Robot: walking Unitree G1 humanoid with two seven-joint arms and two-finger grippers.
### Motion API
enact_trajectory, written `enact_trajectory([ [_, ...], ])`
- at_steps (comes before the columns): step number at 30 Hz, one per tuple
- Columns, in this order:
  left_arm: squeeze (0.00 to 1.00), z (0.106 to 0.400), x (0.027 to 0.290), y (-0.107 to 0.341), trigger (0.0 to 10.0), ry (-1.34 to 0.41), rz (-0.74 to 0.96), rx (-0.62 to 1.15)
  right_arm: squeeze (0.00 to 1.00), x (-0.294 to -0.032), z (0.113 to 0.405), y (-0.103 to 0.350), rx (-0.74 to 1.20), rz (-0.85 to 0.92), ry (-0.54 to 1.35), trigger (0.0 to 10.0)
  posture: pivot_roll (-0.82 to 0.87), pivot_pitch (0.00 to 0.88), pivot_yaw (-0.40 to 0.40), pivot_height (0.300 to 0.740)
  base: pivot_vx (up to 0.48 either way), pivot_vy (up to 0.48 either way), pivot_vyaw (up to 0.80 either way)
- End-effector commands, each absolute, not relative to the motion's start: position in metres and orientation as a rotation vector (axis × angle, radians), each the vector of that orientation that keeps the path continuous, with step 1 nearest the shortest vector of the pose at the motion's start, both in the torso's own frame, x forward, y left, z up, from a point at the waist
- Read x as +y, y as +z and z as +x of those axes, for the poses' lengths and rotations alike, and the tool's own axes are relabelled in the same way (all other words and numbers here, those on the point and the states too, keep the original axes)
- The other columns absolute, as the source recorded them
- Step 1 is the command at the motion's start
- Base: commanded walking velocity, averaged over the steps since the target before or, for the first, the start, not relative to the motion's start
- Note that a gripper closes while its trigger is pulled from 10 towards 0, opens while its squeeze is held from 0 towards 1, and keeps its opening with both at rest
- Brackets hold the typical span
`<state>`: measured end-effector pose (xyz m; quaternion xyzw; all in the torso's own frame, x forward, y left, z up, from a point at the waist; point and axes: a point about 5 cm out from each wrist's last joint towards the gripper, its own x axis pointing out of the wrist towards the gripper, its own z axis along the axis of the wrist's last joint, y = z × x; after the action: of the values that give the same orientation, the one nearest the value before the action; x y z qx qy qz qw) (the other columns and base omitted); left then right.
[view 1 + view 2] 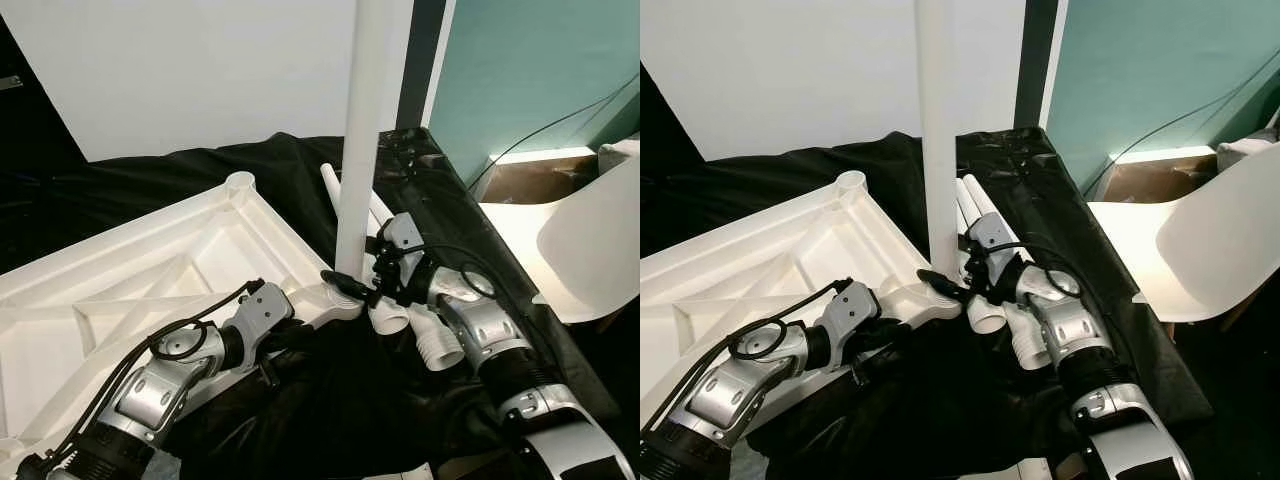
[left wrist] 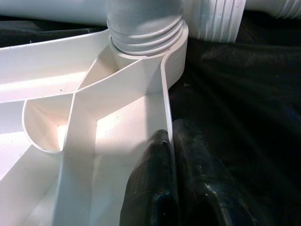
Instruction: Building children table
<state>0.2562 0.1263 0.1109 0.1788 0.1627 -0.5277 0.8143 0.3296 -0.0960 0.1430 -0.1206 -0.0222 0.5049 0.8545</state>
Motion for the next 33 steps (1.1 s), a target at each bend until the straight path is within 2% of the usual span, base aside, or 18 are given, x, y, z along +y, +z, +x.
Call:
enact_trajectory([
  [1,0.0,0.241,0.121,0.092,10.0,-1.263,0.354,0.461,0.0,-0.096,0.331,0.147,-0.045,-0.269,1.124,0.0,0.06,0.0,0.018,0.74,0.0,0.0,0.0],
  [13,0.0,0.242,0.122,0.092,10.0,-1.261,0.358,0.462,0.0,-0.106,0.335,0.146,0.029,-0.367,1.253,0.0,0.06,0.0,0.023,0.74,0.0,0.0,0.0],
  [20,0.0,0.242,0.122,0.093,10.0,-1.263,0.36,0.461,0.0,-0.101,0.329,0.138,0.038,-0.306,1.229,0.0,0.06,0.0,0.023,0.74,0.0,0.0,0.0],
  [22,0.0,0.241,0.122,0.093,10.0,-1.264,0.359,0.46,0.0,-0.092,0.328,0.137,-0.038,-0.205,1.082,0.0,0.06,0.0,0.019,0.74,0.0,0.0,0.0],
  [23,0.0,0.241,0.122,0.092,10.0,-1.263,0.359,0.46,0.0,-0.09,0.326,0.136,-0.102,-0.11,0.918,0.0,0.06,0.0,0.018,0.74,0.0,0.0,0.0],
  [24,0.0,0.241,0.122,0.092,10.0,-1.263,0.359,0.46,0.0,-0.09,0.326,0.136,-0.102,-0.11,0.918,0.0,0.06,0.0,0.018,0.74,0.0,0.0,0.0],
  [25,0.0,0.241,0.122,0.092,10.0,-1.263,0.359,0.46,0.0,-0.091,0.324,0.134,-0.135,-0.055,0.805,0.0,0.06,0.0,0.017,0.74,0.0,0.0,0.0],
  [27,0.0,0.241,0.122,0.092,10.0,-1.263,0.359,0.461,0.0,-0.091,0.323,0.133,-0.148,-0.036,0.756,0.0,0.06,0.0,0.017,0.74,0.0,0.0,0.0],
  [28,0.0,0.24,0.123,0.092,10.0,-1.262,0.36,0.462,0.0,-0.092,0.322,0.132,-0.171,-0.004,0.62,0.0,0.07,0.0,0.019,0.74,0.0,0.0,0.0],
  [33,0.0,0.24,0.123,0.092,10.0,-1.263,0.362,0.463,0.0,-0.092,0.324,0.134,-0.186,0.013,0.496,0.0,0.07,0.0,0.021,0.74,0.0,0.0,0.0],
])
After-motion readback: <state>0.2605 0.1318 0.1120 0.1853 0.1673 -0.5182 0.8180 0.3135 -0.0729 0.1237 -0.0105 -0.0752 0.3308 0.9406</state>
